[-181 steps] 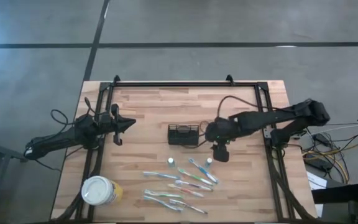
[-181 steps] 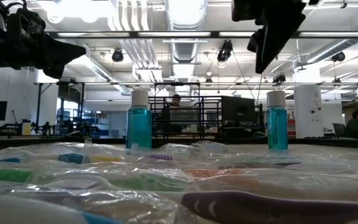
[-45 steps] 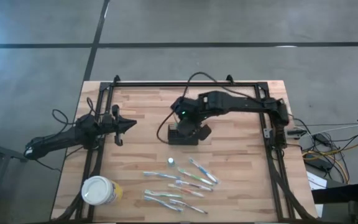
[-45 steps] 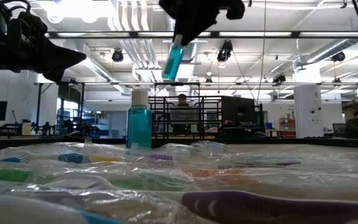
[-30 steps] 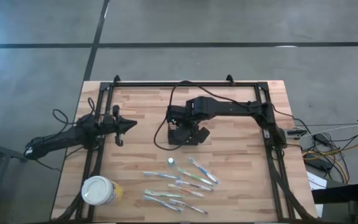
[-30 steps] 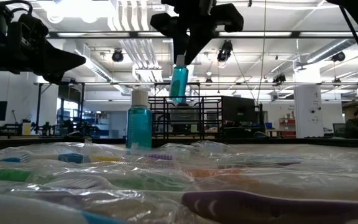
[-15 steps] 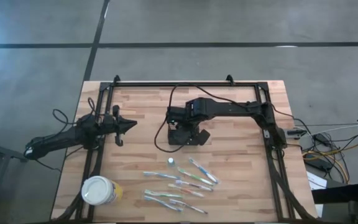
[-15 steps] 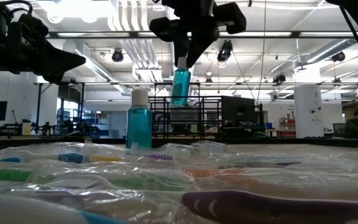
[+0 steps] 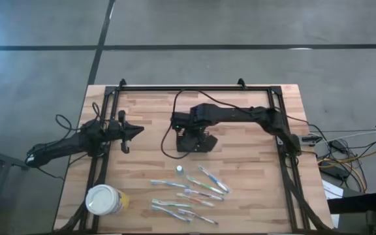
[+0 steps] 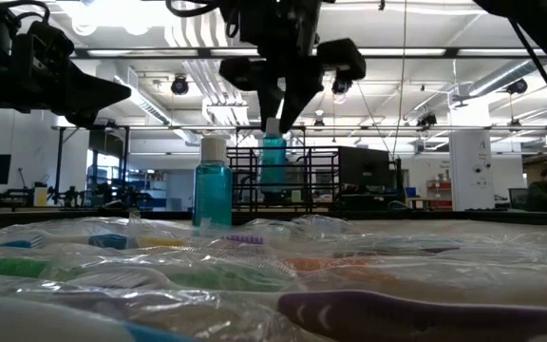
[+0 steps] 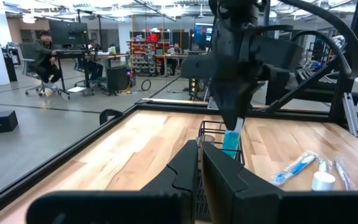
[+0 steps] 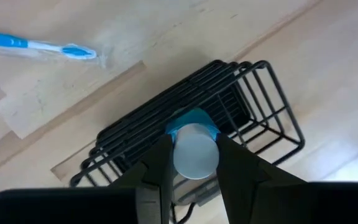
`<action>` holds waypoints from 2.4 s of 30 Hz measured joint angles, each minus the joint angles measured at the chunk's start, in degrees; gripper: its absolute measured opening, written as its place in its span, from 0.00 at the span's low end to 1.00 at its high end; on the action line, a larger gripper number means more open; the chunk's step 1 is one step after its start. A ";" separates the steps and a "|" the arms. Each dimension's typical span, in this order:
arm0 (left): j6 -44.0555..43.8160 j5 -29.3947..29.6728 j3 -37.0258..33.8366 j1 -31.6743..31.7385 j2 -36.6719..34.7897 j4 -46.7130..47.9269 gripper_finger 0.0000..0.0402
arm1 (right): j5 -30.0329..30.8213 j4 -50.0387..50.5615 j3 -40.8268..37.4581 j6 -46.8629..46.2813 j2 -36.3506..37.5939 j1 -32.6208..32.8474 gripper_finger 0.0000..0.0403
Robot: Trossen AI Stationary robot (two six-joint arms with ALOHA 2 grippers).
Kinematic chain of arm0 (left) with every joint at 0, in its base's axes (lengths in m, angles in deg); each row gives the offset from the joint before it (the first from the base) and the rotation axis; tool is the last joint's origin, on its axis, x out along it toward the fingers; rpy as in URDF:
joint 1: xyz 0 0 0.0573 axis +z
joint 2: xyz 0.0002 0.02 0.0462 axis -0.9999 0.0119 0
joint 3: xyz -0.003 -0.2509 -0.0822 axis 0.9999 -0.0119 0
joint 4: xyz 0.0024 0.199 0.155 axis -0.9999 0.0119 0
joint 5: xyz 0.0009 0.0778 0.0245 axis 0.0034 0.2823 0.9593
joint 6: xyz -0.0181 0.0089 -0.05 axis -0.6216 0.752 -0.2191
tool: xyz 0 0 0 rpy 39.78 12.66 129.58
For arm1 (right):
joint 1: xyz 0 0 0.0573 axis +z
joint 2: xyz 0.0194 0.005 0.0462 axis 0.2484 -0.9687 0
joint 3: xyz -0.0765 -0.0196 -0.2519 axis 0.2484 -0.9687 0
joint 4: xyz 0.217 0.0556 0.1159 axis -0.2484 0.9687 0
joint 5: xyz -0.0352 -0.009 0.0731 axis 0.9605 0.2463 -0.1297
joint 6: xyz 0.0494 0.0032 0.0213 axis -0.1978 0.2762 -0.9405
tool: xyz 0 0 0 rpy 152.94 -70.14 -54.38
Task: Pick & Place toothbrushing station
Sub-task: Put the right mouthwash into the wire organizer, then put the mouthwash into the wire organizer
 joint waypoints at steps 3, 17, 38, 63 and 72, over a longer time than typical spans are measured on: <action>0.57 0.01 0.00 0.00 0.23 0.02 0.06 | -0.62 -0.02 0.06 0.74 -0.46 -0.10 0.21; 1.11 0.02 0.00 0.00 0.68 0.09 0.06 | -2.50 -0.04 0.13 2.55 -4.21 -0.92 0.21; 1.22 0.02 0.00 -0.02 0.72 0.11 0.06 | -2.43 -1.45 0.11 2.03 -4.39 -1.33 0.27; 1.24 0.00 0.00 -0.02 0.74 0.09 0.06 | -2.28 -0.75 0.11 -5.53 -1.49 -1.43 0.42; 1.18 -0.04 0.00 -0.02 0.74 0.00 0.06 | -10.09 -2.80 -0.49 -18.47 10.65 -5.34 0.38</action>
